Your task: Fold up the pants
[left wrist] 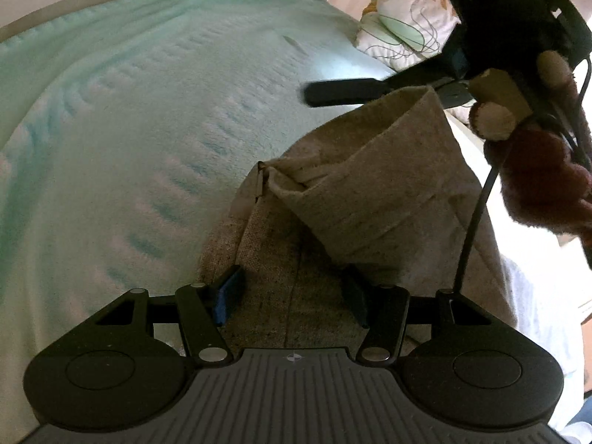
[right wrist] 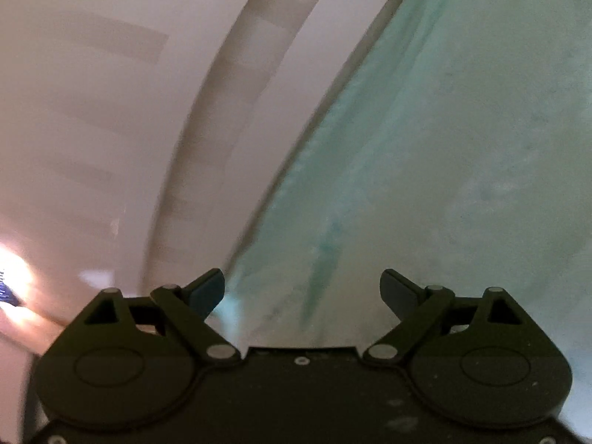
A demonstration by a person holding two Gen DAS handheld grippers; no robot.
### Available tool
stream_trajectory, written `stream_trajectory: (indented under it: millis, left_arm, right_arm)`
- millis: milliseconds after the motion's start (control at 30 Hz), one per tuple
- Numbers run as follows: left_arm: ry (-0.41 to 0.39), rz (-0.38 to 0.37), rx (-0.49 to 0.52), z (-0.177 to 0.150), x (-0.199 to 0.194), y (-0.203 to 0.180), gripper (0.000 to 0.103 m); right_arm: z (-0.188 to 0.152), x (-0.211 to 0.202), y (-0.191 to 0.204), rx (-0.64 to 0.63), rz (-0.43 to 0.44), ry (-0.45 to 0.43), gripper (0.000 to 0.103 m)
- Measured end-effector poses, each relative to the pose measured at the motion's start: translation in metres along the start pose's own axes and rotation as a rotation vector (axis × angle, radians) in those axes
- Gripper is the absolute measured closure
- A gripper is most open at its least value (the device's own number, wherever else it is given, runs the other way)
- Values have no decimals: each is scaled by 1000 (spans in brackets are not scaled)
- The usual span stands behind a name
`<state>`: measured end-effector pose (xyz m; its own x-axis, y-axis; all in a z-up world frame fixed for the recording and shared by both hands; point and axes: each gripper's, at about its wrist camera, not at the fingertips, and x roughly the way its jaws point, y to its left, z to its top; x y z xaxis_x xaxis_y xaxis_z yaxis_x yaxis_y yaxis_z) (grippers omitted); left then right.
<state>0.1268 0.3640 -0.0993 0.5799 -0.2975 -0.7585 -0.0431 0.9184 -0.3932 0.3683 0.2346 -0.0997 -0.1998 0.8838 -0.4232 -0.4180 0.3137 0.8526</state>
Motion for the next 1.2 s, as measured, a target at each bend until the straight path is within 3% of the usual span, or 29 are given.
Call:
stream_trajectory:
  millis: [100,133,167,267,400,533,700,733,800,933,1000,1067,1100,1200]
  left_arm:
    - [-1,-1,5,-2,0,0,46]
    - [-3,-3,5,-2,0,0,46]
    - [-5,-5,5,-3,0,1,46]
    - [-17,-13,15,-5,-3,0,46]
    - [-38,-27,43,-10,-8,0,45]
    - [-43,-52,47,-15,-14,2,45]
    - [-39,-60,50,-14,-16,1,45]
    - [-38,-60,51,-13,-15,1,45]
    - [-38,-60,54,-13,-16,1,45]
    - [-35,-62,50,-11,-14,2,45]
    - [-35,-64,48,-10,-12,1,45]
    - [-34,-64,49,-9,-12,1,45]
    - [-35,-64,50,-9,-12,0,45]
    - [-36,-64,51,-9,-13,0,45]
  right_arm:
    - [5,-19,-1,5,-184,-48,6]
    - [11,-23,-7,36,-261,-41,11]
    - [16,-24,-12,62,-317,-22,22]
    - [25,-15,-25,102,-370,96,51]
    - [23,11,-29,112,-359,258,55]
    - [18,41,-22,71,-371,375,77]
    - [20,46,-2,-43,-422,365,84]
    - [22,44,1,-50,-416,357,82]
    - [27,40,1,-15,-389,344,66]
    - [31,37,-1,37,-334,336,64]
    - [26,48,3,38,-337,348,69]
    - [24,58,4,28,-359,360,90]
    - [23,60,4,26,-369,359,96]
    - [24,63,5,20,-391,344,98]
